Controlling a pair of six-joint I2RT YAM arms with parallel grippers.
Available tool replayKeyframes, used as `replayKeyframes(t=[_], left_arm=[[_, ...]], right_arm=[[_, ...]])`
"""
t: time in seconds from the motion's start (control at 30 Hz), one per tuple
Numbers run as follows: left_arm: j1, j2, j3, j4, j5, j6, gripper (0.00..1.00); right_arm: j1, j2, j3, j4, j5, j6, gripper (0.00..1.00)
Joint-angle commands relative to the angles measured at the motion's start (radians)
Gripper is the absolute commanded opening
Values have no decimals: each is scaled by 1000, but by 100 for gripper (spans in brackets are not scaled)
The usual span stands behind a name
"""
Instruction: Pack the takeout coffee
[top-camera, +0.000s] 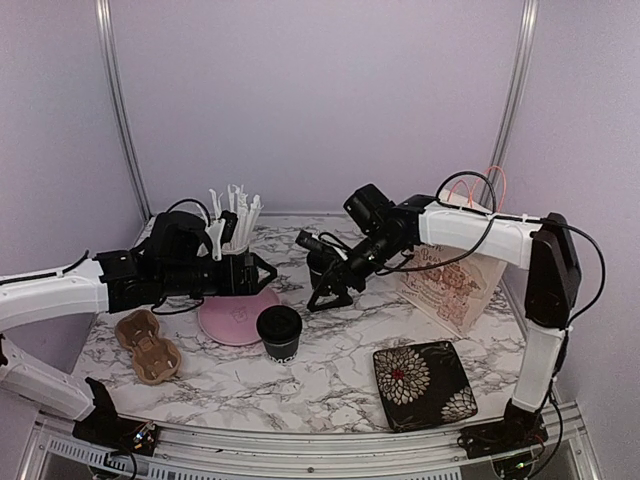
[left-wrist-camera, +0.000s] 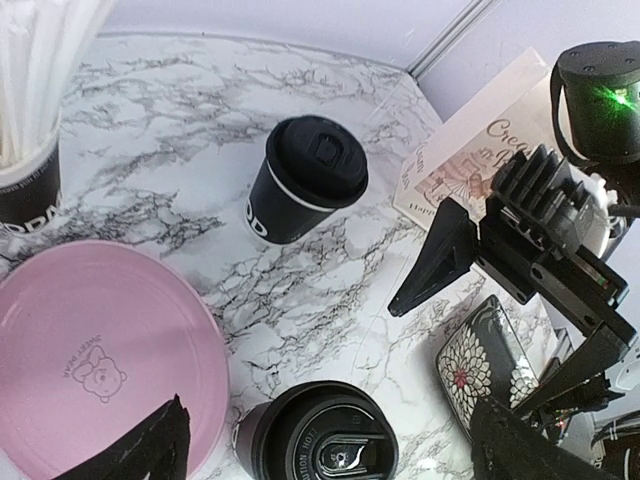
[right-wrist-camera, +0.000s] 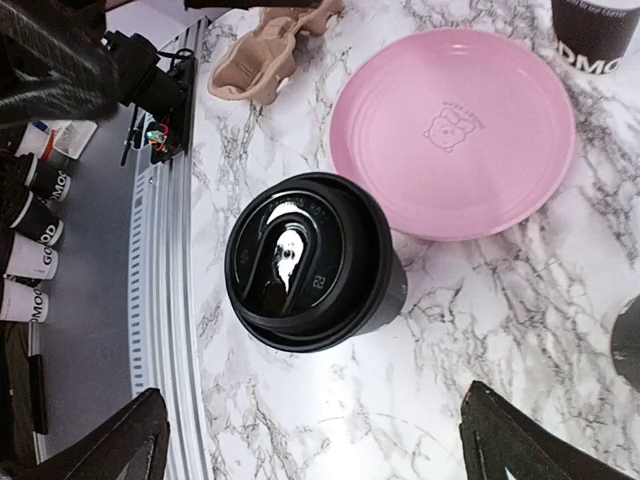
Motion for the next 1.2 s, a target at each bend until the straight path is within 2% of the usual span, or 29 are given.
replayKeyframes(t=[0.0, 0.13, 0.23, 0.37, 0.4, 0.5, 0.57, 0.63, 0.8, 0.87, 0.97, 1.17], left_arm=[[-1, -87, 93, -187, -76, 87, 99], [-2, -130, 227, -338, -147, 269, 99], [-2, -175, 260, -342, -290, 393, 99], [-1, -171, 351, -332, -393, 504, 99], [-1, -170, 360, -314, -475, 512, 99], [4, -169, 314, -177, -876, 515, 99], [7, -145, 284, -128, -1051, 516, 99], [14, -137, 234, -47, -1000, 630, 99], [57, -226, 86, 12, -798, 604, 99], [62, -275, 28, 46, -726, 650, 99], [72, -306, 25, 47, -698, 659, 98], [93, -330, -17, 102, -638, 657, 94]], right_arm=[[-13, -59, 123, -77, 159, -122, 99], [-51, -129, 156, 9, 262, -129, 99], [-79, -141, 163, 46, 238, -110, 99], [-82, -79, 240, -55, 130, -208, 99], [-80, -71, 257, -73, 118, -239, 99], [-58, -65, 287, -79, 146, -319, 98], [-28, -64, 286, -63, 217, -380, 93], [8, -55, 272, -59, 261, -462, 90], [114, 25, 256, -113, 373, -599, 82], [140, 60, 267, -129, 376, -596, 85], [176, 98, 272, -129, 381, -572, 88], [217, 169, 325, -145, 415, -543, 88]])
